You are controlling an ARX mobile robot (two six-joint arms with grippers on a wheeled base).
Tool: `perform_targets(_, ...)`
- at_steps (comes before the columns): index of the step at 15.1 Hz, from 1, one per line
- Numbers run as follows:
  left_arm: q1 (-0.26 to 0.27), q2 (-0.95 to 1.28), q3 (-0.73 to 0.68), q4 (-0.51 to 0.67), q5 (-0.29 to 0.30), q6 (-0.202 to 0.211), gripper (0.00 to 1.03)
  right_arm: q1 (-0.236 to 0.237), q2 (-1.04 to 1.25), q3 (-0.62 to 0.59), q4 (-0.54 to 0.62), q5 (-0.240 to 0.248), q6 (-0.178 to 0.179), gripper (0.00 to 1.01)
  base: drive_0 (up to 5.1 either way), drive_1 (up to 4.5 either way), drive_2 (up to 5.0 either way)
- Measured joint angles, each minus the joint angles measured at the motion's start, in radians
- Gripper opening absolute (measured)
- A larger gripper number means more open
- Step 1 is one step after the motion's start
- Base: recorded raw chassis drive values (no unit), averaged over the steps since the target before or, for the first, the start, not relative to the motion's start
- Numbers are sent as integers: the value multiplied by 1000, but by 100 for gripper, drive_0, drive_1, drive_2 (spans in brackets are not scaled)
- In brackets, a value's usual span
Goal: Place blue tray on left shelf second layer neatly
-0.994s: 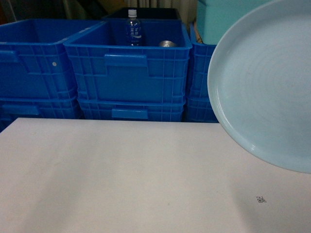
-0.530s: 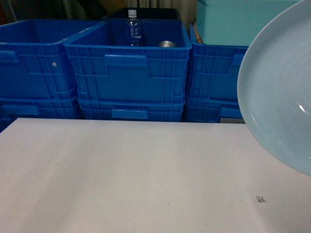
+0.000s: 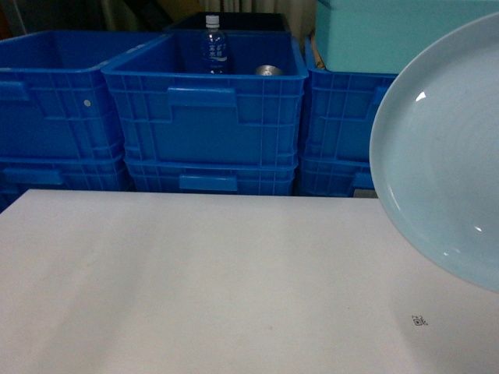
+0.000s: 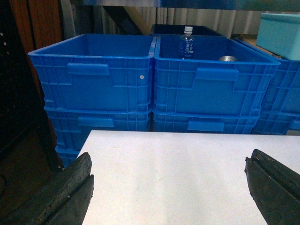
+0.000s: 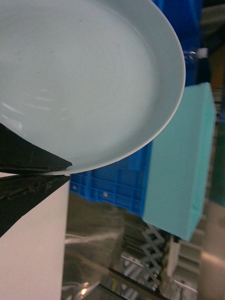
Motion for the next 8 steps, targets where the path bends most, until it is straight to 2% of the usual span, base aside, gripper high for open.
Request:
perform_targets(1,0,0,0,0,0,0,98,16,-4,-1,57,44,-4,2,0,0,0)
perform_targets(8,0,0,0,0,0,0,98,17,-13,-1,53,44,-7,2,0,0,0)
